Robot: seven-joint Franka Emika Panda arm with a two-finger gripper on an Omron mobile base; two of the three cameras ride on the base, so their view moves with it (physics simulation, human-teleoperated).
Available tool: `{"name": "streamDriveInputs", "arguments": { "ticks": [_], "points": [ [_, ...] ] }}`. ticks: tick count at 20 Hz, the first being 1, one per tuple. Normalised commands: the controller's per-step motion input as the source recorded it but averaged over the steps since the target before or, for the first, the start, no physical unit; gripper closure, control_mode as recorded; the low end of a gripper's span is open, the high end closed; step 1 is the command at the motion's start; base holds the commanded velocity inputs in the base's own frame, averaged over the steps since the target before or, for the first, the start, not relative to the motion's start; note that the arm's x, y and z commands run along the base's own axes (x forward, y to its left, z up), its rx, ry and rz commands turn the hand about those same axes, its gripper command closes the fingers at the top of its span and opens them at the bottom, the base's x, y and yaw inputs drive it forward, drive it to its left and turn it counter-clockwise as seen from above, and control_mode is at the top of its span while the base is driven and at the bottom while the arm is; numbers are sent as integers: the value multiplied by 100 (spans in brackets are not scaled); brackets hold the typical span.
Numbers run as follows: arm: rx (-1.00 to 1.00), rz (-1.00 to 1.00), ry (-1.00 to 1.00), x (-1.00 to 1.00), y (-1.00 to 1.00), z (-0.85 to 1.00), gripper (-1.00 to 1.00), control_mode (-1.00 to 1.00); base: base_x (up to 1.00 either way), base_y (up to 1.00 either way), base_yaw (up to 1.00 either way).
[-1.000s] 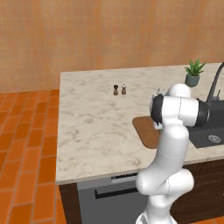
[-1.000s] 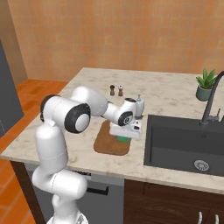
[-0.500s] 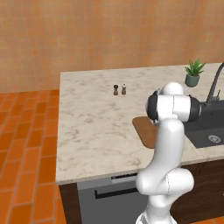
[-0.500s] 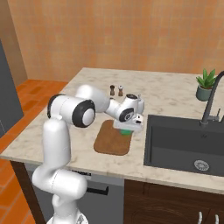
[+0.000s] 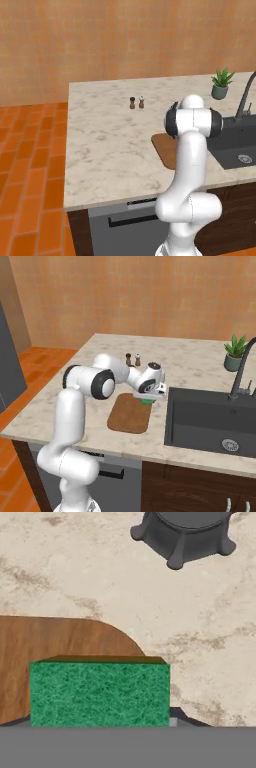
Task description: Pick up the sponge from the counter and clean the cutting board by briefly scrubbing or pressing down on the cutting board. Once finished, release the sponge.
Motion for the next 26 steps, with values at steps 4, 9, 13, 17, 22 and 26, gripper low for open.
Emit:
{"name": "streamDriveInputs", "arguments": {
  "ticks": [4,9,13,17,22,26],
  "points": [
    [-10,9,4,-8,54,-42,100,-100,0,0,0],
    [-18,12,11,-84,56,-54,100,-100,0,0,0],
    [-6,7,3,-86,24,-36,100,-100,0,0,0],
    [0,11,-1,-70,17,4,100,-100,0,0,0],
    [0,17,16,-70,16,0,100,-100,0,0,0],
    [2,18,31,-32,22,-1,100,-100,0,0,0]
  ]
}}
